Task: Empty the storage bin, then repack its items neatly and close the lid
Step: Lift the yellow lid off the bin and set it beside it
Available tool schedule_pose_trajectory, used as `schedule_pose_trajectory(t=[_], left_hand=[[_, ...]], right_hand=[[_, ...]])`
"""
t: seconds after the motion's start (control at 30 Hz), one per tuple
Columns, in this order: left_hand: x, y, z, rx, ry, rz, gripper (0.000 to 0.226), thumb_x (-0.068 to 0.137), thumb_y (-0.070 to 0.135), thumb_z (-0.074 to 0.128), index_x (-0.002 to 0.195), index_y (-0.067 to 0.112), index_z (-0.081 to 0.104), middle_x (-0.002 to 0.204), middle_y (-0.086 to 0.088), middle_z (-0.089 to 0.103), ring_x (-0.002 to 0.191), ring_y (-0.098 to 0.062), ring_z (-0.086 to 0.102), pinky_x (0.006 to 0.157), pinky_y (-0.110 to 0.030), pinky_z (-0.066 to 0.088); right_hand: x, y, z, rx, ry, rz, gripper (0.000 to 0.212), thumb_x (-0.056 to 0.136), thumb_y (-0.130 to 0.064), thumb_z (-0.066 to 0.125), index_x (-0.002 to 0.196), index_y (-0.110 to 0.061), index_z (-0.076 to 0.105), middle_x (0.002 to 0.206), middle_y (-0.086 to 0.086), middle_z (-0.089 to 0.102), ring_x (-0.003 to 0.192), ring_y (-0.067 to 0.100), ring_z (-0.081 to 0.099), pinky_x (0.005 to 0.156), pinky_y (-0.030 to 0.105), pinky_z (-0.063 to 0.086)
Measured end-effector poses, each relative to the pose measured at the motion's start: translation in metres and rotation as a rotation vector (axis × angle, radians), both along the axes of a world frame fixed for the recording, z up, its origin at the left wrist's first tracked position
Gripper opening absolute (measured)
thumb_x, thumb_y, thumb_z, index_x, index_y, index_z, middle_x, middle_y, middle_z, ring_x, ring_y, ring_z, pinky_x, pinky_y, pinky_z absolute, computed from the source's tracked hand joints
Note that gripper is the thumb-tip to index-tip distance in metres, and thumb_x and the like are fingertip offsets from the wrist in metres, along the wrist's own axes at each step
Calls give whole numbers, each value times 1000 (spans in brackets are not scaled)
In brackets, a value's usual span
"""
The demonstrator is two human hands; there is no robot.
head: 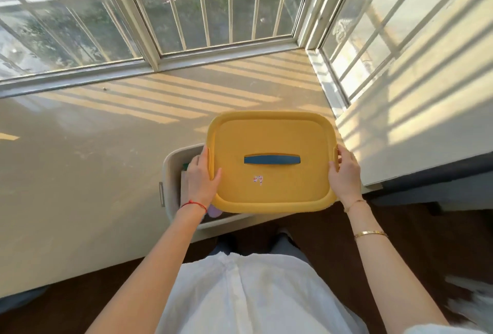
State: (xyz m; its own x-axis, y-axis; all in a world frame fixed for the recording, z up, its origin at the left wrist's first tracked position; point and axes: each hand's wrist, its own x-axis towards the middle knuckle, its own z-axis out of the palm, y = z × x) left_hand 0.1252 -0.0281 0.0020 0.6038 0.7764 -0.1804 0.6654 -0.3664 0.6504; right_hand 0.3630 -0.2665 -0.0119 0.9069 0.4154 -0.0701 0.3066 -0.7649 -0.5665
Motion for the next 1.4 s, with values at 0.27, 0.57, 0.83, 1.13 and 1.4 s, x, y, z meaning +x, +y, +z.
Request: schedule_pose_trajectory(t=[0.27, 0.57, 0.83, 1.13, 1.4], left_hand=[[44, -104, -12, 7, 25, 74, 69, 90, 30, 59, 148, 17, 25, 129, -11, 49, 118, -26, 47, 100, -42, 41], [53, -225, -38, -57, 77, 208, 71, 86, 24, 63, 147, 13, 28, 133, -14, 47, 124, -28, 42, 102, -39, 38], [47, -275, -61, -142, 139, 204, 72, 88, 25, 63, 148, 15, 26, 133, -10, 47, 122, -25, 44, 101, -37, 39], [73, -254, -98, -118, 115, 143, 77, 88, 18, 62, 151, 14, 17, 139, -13, 40, 126, -26, 39, 106, -38, 34], [95, -241, -127, -99, 59, 139, 75, 90, 16, 60, 151, 14, 15, 142, -12, 35, 129, -25, 34, 107, -29, 25]], right_hand=[[48, -96, -4, -33, 13, 62, 43, 98, -17, 47, 140, -12, 39, 131, 11, 50, 121, 26, 49, 103, 44, 44], [79, -185, -16, -80, 57, 205, 44, 99, -17, 44, 143, -12, 36, 133, 10, 47, 124, 23, 44, 106, 41, 40], [81, -231, -38, -137, 103, 218, 46, 98, -12, 43, 143, -12, 36, 133, 10, 46, 126, 24, 42, 105, 38, 37], [105, -208, -82, -195, 145, 211, 46, 98, -10, 42, 143, -10, 34, 134, 12, 44, 126, 27, 42, 105, 40, 38], [129, -189, -115, -179, 151, 168, 47, 99, -11, 43, 145, -11, 33, 141, 11, 41, 130, 28, 41, 107, 41, 36]])
